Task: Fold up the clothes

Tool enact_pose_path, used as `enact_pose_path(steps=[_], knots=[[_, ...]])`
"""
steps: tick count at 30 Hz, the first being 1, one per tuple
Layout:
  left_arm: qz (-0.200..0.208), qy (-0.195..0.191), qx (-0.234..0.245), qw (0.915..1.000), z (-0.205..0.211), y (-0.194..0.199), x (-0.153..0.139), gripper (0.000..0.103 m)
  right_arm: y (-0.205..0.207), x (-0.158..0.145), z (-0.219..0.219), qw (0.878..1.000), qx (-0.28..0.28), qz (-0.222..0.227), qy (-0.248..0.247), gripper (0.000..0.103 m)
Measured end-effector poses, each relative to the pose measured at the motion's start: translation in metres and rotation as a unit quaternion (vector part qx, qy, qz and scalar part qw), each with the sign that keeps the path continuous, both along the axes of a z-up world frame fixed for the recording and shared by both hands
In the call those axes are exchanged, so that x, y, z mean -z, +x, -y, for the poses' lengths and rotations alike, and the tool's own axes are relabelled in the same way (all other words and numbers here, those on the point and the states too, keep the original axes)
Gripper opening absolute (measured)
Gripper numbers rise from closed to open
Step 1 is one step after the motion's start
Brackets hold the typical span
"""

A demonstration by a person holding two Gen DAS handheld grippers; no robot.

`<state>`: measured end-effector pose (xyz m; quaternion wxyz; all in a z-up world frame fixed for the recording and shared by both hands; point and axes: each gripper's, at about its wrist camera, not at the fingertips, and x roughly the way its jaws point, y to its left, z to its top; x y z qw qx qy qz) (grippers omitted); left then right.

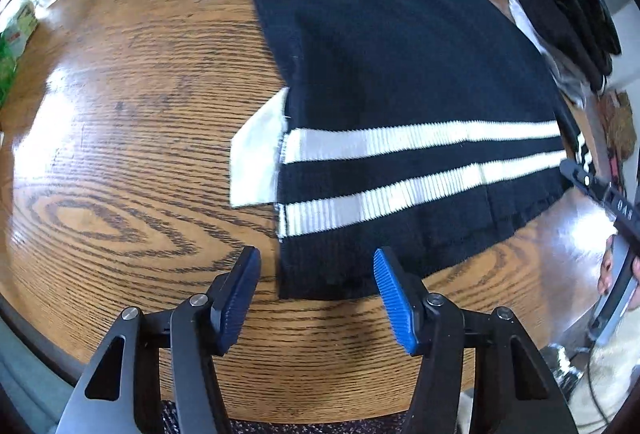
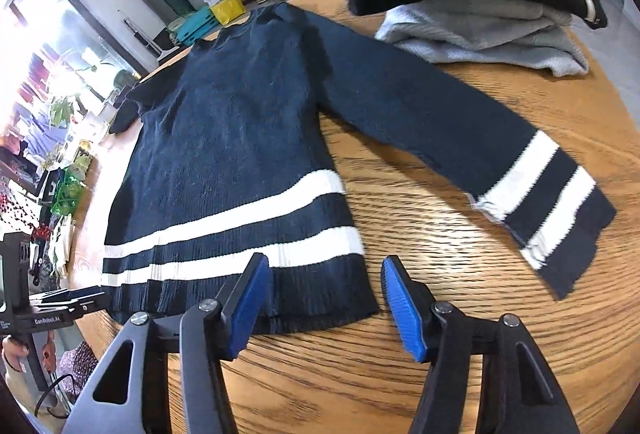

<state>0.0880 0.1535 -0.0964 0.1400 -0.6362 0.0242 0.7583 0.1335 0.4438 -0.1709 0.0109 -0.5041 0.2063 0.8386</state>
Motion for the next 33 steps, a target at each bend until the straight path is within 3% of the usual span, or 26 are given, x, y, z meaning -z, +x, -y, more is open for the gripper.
enact_pose_path(steps=[2, 4, 5, 6, 8, 9, 10, 16, 18, 22, 25, 29, 30, 31, 32, 33], knots=[[-0.003, -0.007, 0.004, 1.0, -0.002, 0.002, 0.0, 0.054, -0.002, 0.001, 0.004, 1.0, -0.005, -0.001, 0.004, 0.063], [-0.01, -0.011, 0.009, 0.9999, -0.004, 0.004, -0.001, 0.034, -0.006, 0.002, 0.009, 1.0, -0.01, 0.0, 0.009, 0.059], [-0.014, -0.011, 0.016, 0.9997, -0.005, 0.005, 0.0, 0.016, -0.008, 0.002, 0.011, 1.0, -0.013, 0.001, 0.013, 0.054], [-0.017, -0.004, 0.023, 0.9996, -0.005, 0.007, 0.0, 0.009, -0.009, 0.002, 0.015, 1.0, -0.017, 0.003, 0.021, 0.046], [-0.024, 0.001, 0.029, 0.9993, -0.003, 0.011, 0.0, 0.008, -0.009, 0.002, 0.021, 0.999, -0.02, 0.008, 0.038, 0.034], [-0.024, 0.007, 0.027, 0.9993, 0.0, 0.013, -0.001, 0.008, -0.009, 0.002, 0.023, 0.999, -0.019, 0.013, 0.042, 0.019], [-0.023, 0.012, 0.026, 0.9993, 0.003, 0.014, -0.002, 0.008, -0.007, 0.002, 0.025, 0.999, -0.017, 0.015, 0.045, 0.01], [-0.018, 0.017, 0.016, 0.9996, 0.036, 0.031, -0.007, 0.007, 0.017, -0.007, 0.026, 0.999, -0.013, 0.001, 0.032, 0.009], [-0.009, 0.015, 0.016, 0.9997, 0.045, 0.04, -0.005, 0.003, 0.027, -0.007, 0.031, 0.999, -0.02, 0.005, 0.026, 0.009], [-0.009, 0.002, 0.015, 0.9998, 0.067, 0.062, -0.003, 0.002, 0.049, -0.002, 0.039, 0.999, -0.018, 0.018, 0.024, 0.006], [-0.013, 0.013, 0.001, 0.9998, 0.082, 0.065, -0.005, 0.002, 0.063, 0.004, 0.04, 1.0, -0.019, 0.023, -0.004, 0.004], [-0.018, 0.026, -0.022, 0.9992, 0.081, 0.05, -0.011, 0.006, 0.063, -0.004, 0.037, 1.0, -0.01, 0.007, -0.002, 0.016], [-0.015, 0.029, -0.024, 0.9992, 0.079, 0.046, -0.012, 0.016, 0.061, -0.008, 0.035, 1.0, -0.006, 0.0, -0.01, 0.035], [-0.012, 0.031, -0.026, 0.9991, 0.077, 0.043, -0.012, 0.025, 0.058, -0.013, 0.032, 1.0, 0.0, -0.009, -0.017, 0.045], [-0.01, 0.03, -0.027, 0.9991, 0.074, 0.04, -0.011, 0.049, 0.055, -0.017, 0.031, 1.0, 0.004, -0.014, -0.02, 0.045], [-0.007, 0.029, -0.029, 0.9991, 0.072, 0.038, -0.01, 0.062, 0.051, -0.019, 0.033, 1.0, 0.001, -0.015, -0.014, 0.045]])
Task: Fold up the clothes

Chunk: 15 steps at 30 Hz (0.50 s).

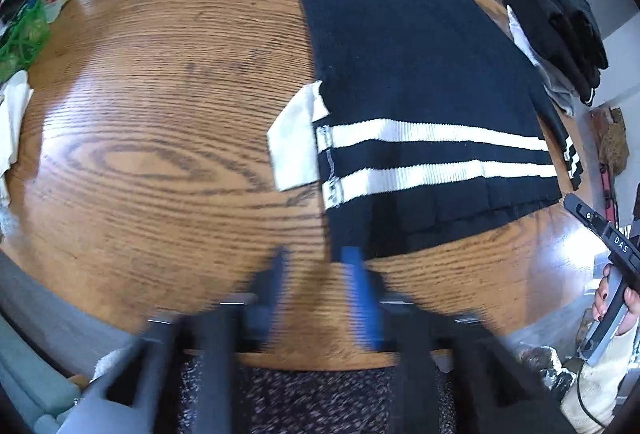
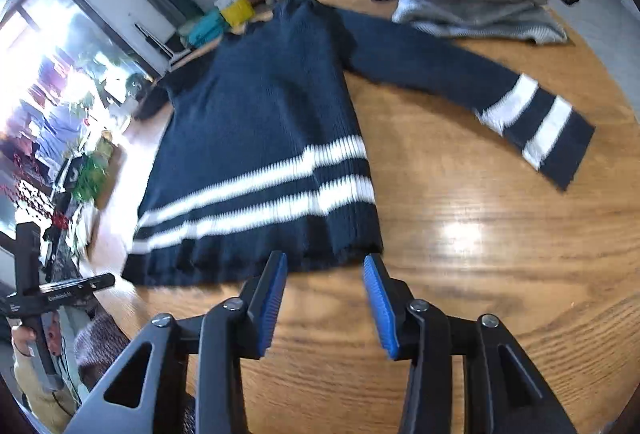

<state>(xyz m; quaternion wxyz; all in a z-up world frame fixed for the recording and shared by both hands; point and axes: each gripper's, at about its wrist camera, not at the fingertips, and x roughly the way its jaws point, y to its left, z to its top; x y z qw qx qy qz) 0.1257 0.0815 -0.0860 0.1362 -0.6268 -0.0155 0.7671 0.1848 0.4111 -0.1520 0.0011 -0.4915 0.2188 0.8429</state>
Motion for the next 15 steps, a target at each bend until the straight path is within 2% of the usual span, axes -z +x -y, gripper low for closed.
enact_pose_path(steps=[4, 10, 13, 14, 15], knots=[[0.01, -0.004, -0.007, 0.9999, -0.01, -0.01, 0.003, 0.063, -0.014, -0.001, 0.004, 1.0, -0.002, 0.004, 0.024, 0.045], [0.025, -0.016, -0.005, 0.9995, -0.022, -0.018, 0.012, 0.063, -0.034, 0.01, 0.006, 0.999, -0.012, 0.021, 0.025, 0.045], [0.016, -0.019, -0.006, 0.9997, -0.03, -0.014, 0.011, 0.063, -0.039, 0.015, 0.009, 0.999, -0.017, 0.025, 0.023, 0.045], [0.013, -0.02, -0.006, 0.9997, -0.033, -0.013, 0.011, 0.062, -0.041, 0.017, 0.01, 0.999, -0.018, 0.026, 0.022, 0.045], [0.009, -0.021, -0.007, 0.9997, -0.036, -0.011, 0.011, 0.057, -0.043, 0.018, 0.012, 0.999, -0.021, 0.026, 0.022, 0.045]])
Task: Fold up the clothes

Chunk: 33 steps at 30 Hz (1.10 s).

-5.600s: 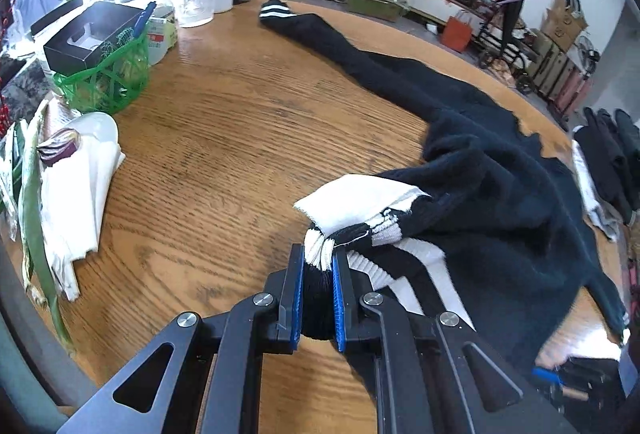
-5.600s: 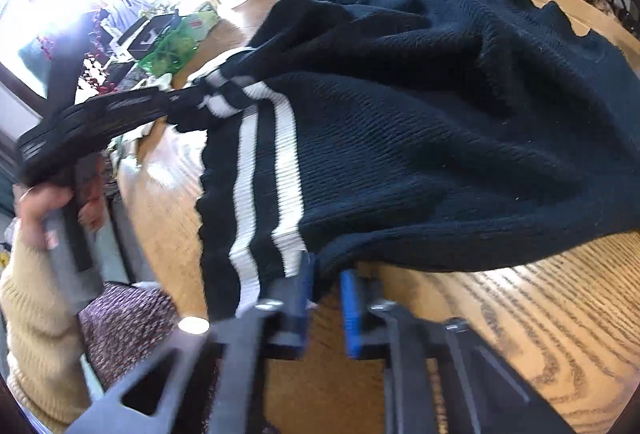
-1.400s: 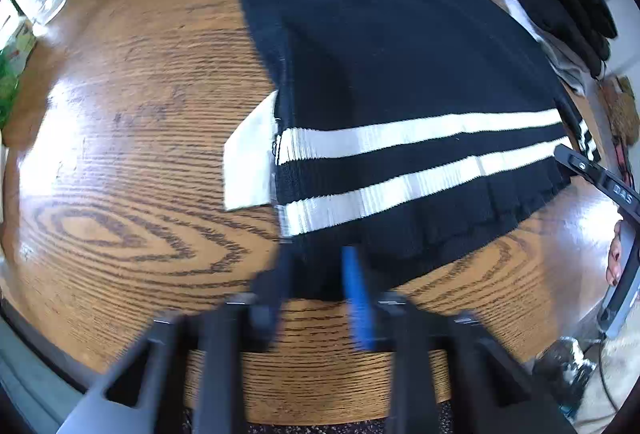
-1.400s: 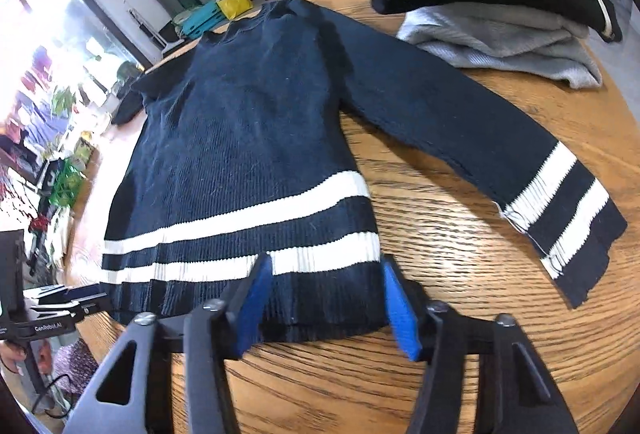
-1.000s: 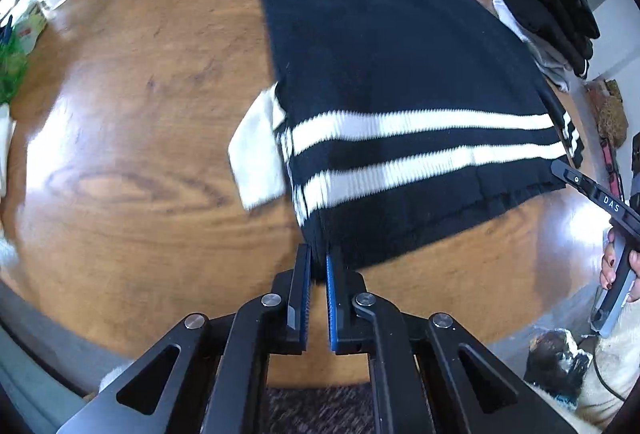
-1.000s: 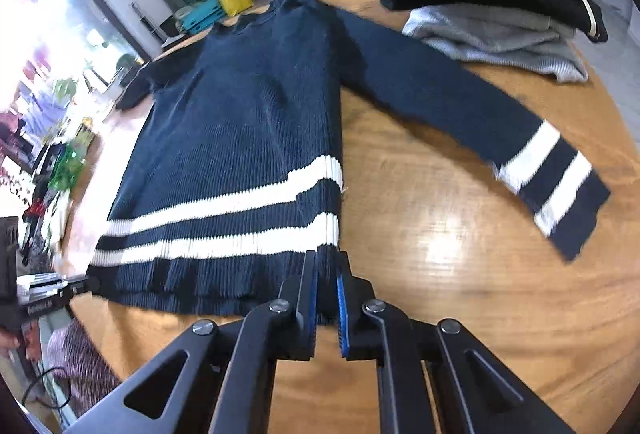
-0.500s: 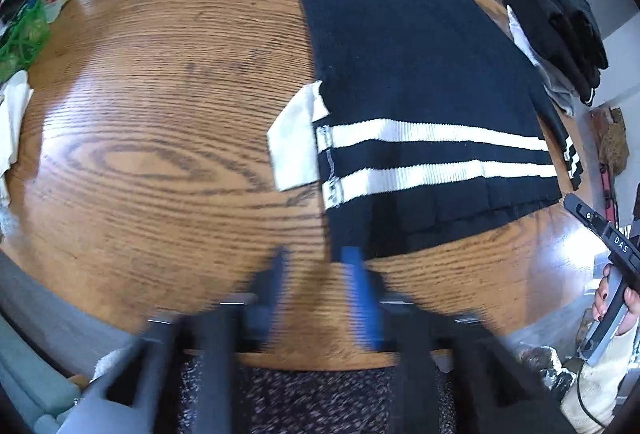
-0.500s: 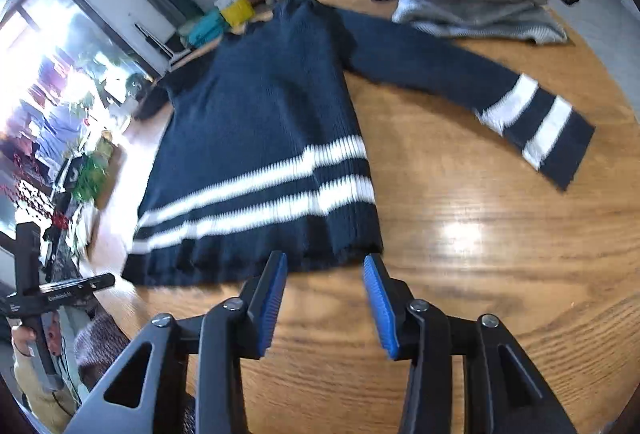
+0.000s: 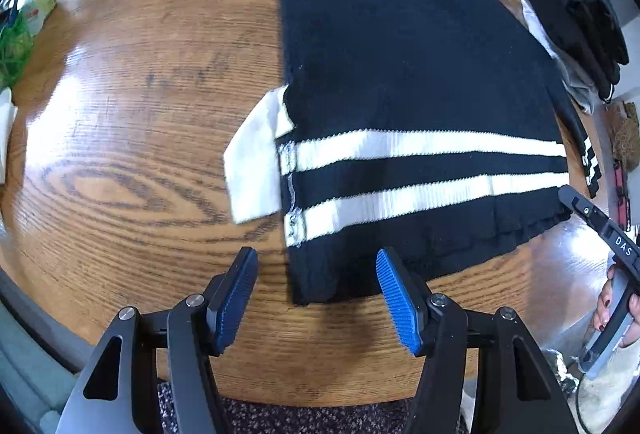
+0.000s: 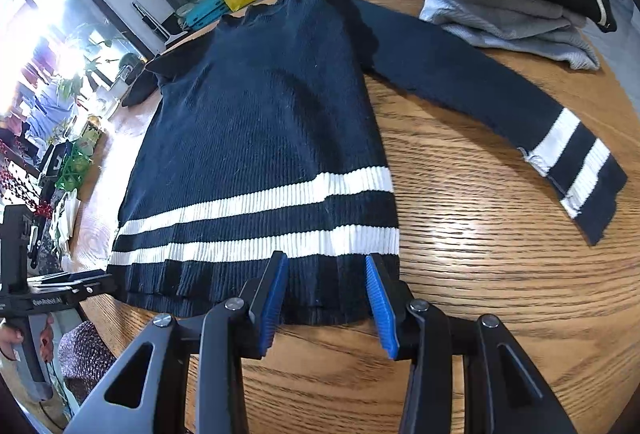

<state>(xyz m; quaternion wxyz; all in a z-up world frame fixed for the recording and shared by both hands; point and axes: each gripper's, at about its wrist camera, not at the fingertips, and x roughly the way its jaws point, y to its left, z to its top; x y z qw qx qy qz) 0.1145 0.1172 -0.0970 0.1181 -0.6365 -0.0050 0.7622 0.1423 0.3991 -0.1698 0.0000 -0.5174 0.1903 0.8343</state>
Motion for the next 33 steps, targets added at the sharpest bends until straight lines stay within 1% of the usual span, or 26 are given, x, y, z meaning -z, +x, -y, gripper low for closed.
enact_pose_path(steps=[1, 2, 3, 4, 5, 7, 10, 13, 14, 18, 21, 22, 24, 25, 26, 27, 28, 29, 30, 31, 32, 33], knots=[[-0.003, -0.001, 0.0, 1.0, -0.003, 0.001, 0.0, 0.05, -0.001, 0.001, 0.002, 1.0, -0.002, 0.0, 0.001, 0.044], [-0.006, -0.002, 0.0, 1.0, -0.005, 0.003, -0.001, 0.035, -0.001, 0.001, 0.004, 1.0, -0.005, -0.001, 0.004, 0.043], [-0.01, -0.003, 0.0, 0.9999, -0.008, 0.004, -0.001, 0.017, -0.002, 0.001, 0.005, 1.0, -0.007, -0.001, 0.005, 0.039], [-0.013, -0.004, -0.001, 0.9999, -0.011, 0.005, -0.001, 0.011, -0.002, 0.001, 0.006, 1.0, -0.008, -0.001, 0.002, 0.032], [-0.016, -0.005, -0.001, 0.9999, -0.013, 0.007, -0.001, 0.008, -0.002, 0.002, 0.006, 1.0, -0.008, 0.0, 0.001, 0.029], [-0.022, -0.007, -0.001, 0.9997, -0.019, 0.01, -0.002, 0.006, -0.003, 0.002, 0.007, 1.0, -0.001, 0.003, 0.005, 0.012], [-0.032, -0.01, -0.001, 0.9994, -0.025, 0.014, -0.003, 0.005, 0.002, 0.0, 0.009, 1.0, -0.003, 0.0, 0.008, 0.01], [-0.033, -0.023, 0.005, 0.9992, -0.009, 0.029, -0.004, 0.005, 0.012, -0.004, 0.013, 1.0, -0.014, -0.001, 0.01, 0.01], [-0.031, -0.022, 0.003, 0.9993, -0.002, 0.034, -0.004, 0.005, 0.017, -0.005, 0.014, 1.0, -0.017, 0.0, 0.007, 0.01], [-0.026, -0.008, -0.001, 0.9996, 0.021, 0.049, -0.008, 0.005, 0.041, -0.005, 0.016, 1.0, -0.022, 0.008, -0.001, 0.01], [-0.023, -0.004, 0.006, 0.9997, 0.035, 0.063, -0.01, 0.005, 0.061, -0.007, 0.014, 1.0, -0.017, 0.007, -0.023, 0.01], [-0.023, -0.003, 0.009, 0.9997, 0.037, 0.067, -0.011, 0.005, 0.067, -0.007, 0.013, 0.999, -0.017, 0.008, -0.031, 0.01], [-0.029, 0.007, 0.004, 0.9995, 0.029, 0.06, -0.013, 0.005, 0.077, -0.007, 0.018, 0.999, -0.028, 0.016, -0.035, 0.01], [-0.032, 0.011, 0.002, 0.9994, 0.025, 0.057, -0.014, 0.005, 0.08, -0.006, 0.022, 0.999, -0.035, 0.022, -0.032, 0.013], [-0.036, 0.016, -0.001, 0.9992, 0.021, 0.053, -0.015, 0.006, 0.08, -0.006, 0.025, 0.999, -0.039, 0.025, -0.025, 0.017], [-0.039, 0.021, -0.003, 0.999, 0.017, 0.05, -0.016, 0.01, 0.081, -0.008, 0.026, 0.999, -0.038, 0.023, -0.017, 0.026], [-0.042, 0.025, -0.006, 0.9988, 0.013, 0.046, -0.017, 0.012, 0.082, -0.01, 0.026, 0.999, -0.037, 0.022, -0.009, 0.044], [-0.045, 0.03, -0.008, 0.9985, 0.01, 0.043, -0.018, 0.021, 0.082, -0.013, 0.025, 0.999, -0.035, 0.017, -0.006, 0.047], [-0.048, 0.035, -0.01, 0.9982, 0.006, 0.039, -0.019, 0.038, 0.083, -0.018, 0.021, 1.0, -0.028, 0.008, -0.011, 0.047], [-0.051, 0.039, -0.013, 0.9979, 0.002, 0.036, -0.02, 0.047, 0.082, -0.024, 0.018, 1.0, -0.021, -0.002, -0.014, 0.047], [-0.054, 0.044, -0.015, 0.9975, -0.002, 0.033, -0.021, 0.061, 0.079, -0.031, 0.015, 1.0, -0.014, -0.011, -0.014, 0.048], [-0.057, 0.049, -0.018, 0.997, -0.006, 0.029, -0.022, 0.065, 0.076, -0.037, 0.012, 1.0, -0.008, -0.02, -0.011, 0.049]])
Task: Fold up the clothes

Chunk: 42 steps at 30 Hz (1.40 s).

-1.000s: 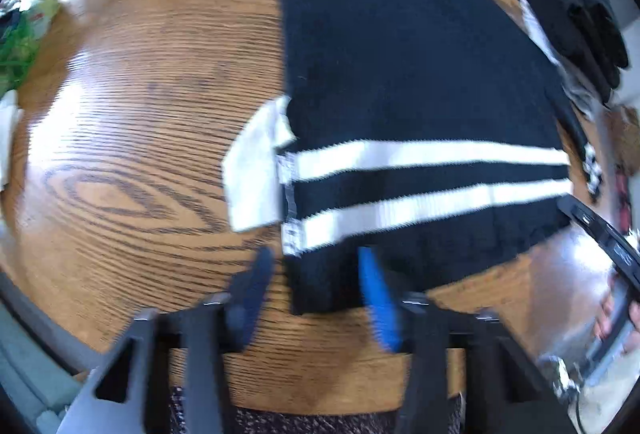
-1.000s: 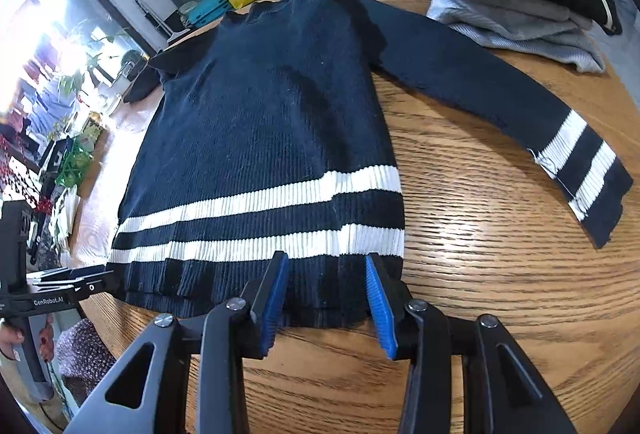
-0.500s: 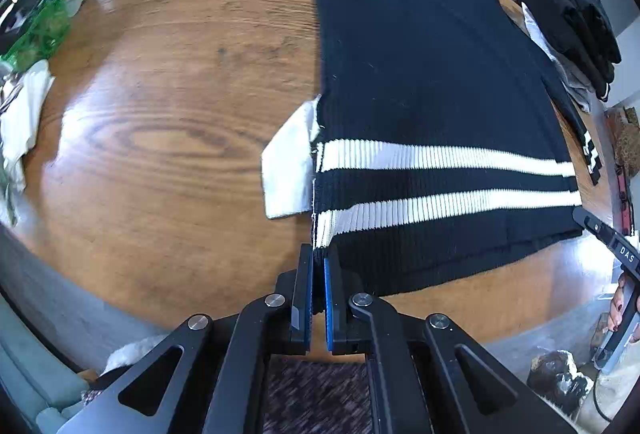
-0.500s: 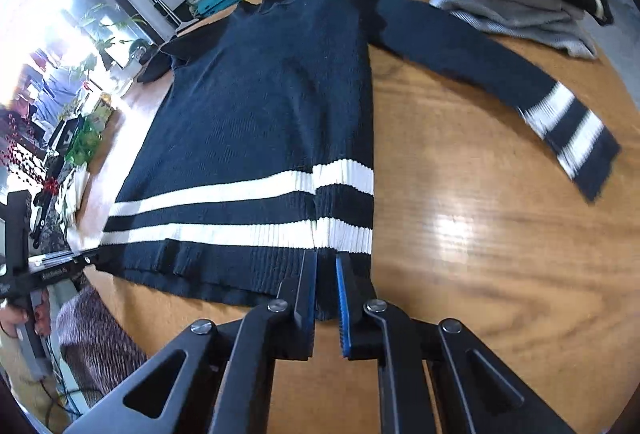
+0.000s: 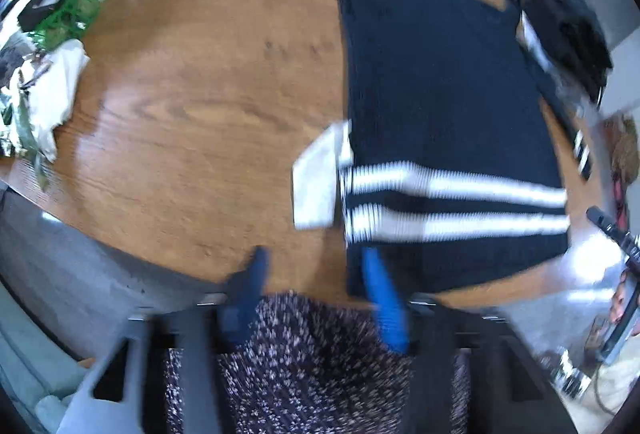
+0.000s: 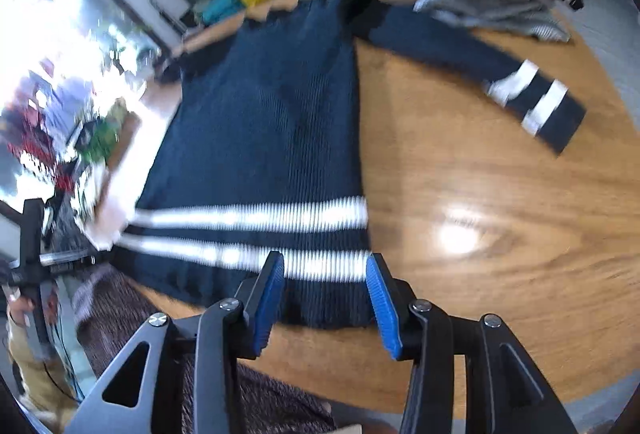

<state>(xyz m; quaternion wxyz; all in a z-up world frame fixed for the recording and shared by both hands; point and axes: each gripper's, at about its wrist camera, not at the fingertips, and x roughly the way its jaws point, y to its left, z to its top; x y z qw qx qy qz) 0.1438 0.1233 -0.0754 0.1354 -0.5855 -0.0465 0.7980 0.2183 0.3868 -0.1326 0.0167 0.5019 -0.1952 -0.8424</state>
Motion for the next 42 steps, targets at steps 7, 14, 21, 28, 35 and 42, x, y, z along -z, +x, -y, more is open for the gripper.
enact_pose_path(steps=[7, 14, 21, 28, 35, 42], knots=[[-0.038, 0.003, 0.029, 0.9989, -0.021, -0.02, 0.009, 0.065, -0.052, -0.003, 0.019, 0.999, -0.019, -0.025, -0.008, 0.051], [-0.036, -0.027, 0.08, 0.9958, -0.042, -0.037, 0.043, 0.065, -0.078, 0.03, 0.07, 0.997, -0.081, 0.006, -0.02, 0.052], [-0.045, -0.099, 0.086, 0.9904, -0.038, -0.02, 0.07, 0.065, -0.05, 0.039, 0.069, 0.996, -0.085, 0.025, 0.009, 0.052], [-0.076, -0.086, 0.083, 0.99, -0.029, -0.015, 0.081, 0.075, -0.027, 0.038, 0.058, 0.997, -0.068, 0.026, -0.004, 0.053], [-0.053, -0.079, 0.052, 0.9941, -0.034, -0.025, 0.07, 0.079, -0.036, 0.036, 0.072, 0.997, -0.062, 0.029, 0.02, 0.064], [-0.102, -0.04, 0.067, 0.9917, -0.052, -0.052, 0.046, 0.079, -0.06, 0.01, 0.094, 0.993, -0.073, -0.008, 0.089, 0.071]])
